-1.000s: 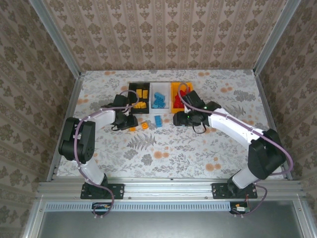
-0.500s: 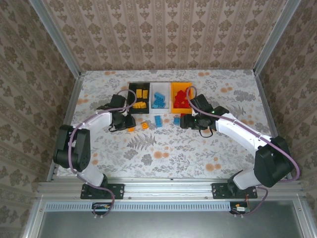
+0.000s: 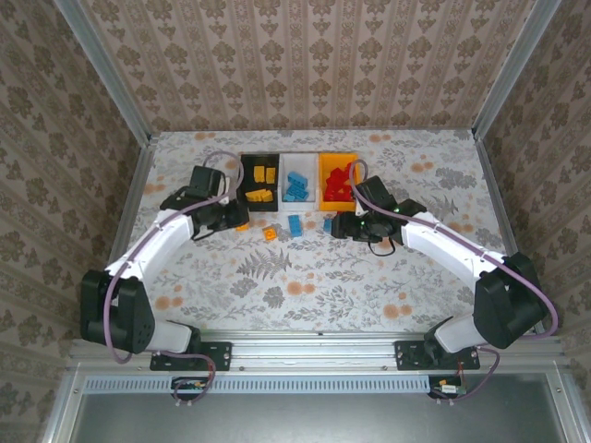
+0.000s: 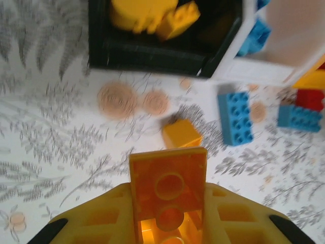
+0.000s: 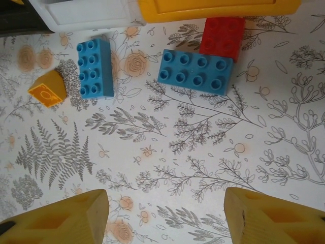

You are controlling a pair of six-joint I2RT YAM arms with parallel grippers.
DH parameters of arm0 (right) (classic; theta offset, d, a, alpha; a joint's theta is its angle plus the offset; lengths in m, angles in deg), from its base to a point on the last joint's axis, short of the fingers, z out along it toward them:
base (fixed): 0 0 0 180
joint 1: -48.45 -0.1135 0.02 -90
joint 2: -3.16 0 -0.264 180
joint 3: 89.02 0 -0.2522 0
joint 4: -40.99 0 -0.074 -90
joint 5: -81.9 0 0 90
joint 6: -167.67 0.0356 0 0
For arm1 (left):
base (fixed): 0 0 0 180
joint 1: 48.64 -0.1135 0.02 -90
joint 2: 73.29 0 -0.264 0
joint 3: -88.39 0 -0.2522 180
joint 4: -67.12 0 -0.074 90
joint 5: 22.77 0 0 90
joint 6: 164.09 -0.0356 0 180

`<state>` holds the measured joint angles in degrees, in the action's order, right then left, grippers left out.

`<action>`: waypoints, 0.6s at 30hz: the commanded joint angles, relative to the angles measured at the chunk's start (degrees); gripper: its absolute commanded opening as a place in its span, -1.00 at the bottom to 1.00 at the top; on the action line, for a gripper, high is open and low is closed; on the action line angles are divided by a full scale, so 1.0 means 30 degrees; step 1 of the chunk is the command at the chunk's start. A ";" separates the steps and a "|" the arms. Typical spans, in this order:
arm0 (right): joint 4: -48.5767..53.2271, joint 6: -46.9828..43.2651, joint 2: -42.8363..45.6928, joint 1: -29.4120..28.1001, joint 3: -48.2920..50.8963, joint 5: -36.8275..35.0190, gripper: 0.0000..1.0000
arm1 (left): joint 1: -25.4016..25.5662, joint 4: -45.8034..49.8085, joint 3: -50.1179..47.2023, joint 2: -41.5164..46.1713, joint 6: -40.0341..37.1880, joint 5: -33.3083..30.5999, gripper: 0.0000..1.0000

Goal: Sort the legos into containers by color

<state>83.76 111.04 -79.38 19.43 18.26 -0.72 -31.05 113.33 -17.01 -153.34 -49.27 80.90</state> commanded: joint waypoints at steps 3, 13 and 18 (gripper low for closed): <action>-0.0219 0.0759 -0.0040 -0.0805 0.0285 0.0268 0.27 | -0.0322 0.0677 0.4715 -0.2854 -0.1830 0.0313 -0.42; 0.1440 0.0916 0.2729 -0.0934 0.1955 -0.1302 0.28 | -0.0603 0.1965 1.2597 -1.1580 -0.3107 0.0412 -0.42; 0.1877 0.0884 0.3628 -0.0773 0.2864 -0.1747 0.29 | -0.0511 0.1899 1.3671 -1.2937 -0.2570 0.0713 -0.28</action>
<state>86.65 112.87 -69.79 16.70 25.24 -3.59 -32.34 116.33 20.95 -192.64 -56.29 81.60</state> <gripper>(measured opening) 0.643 0.356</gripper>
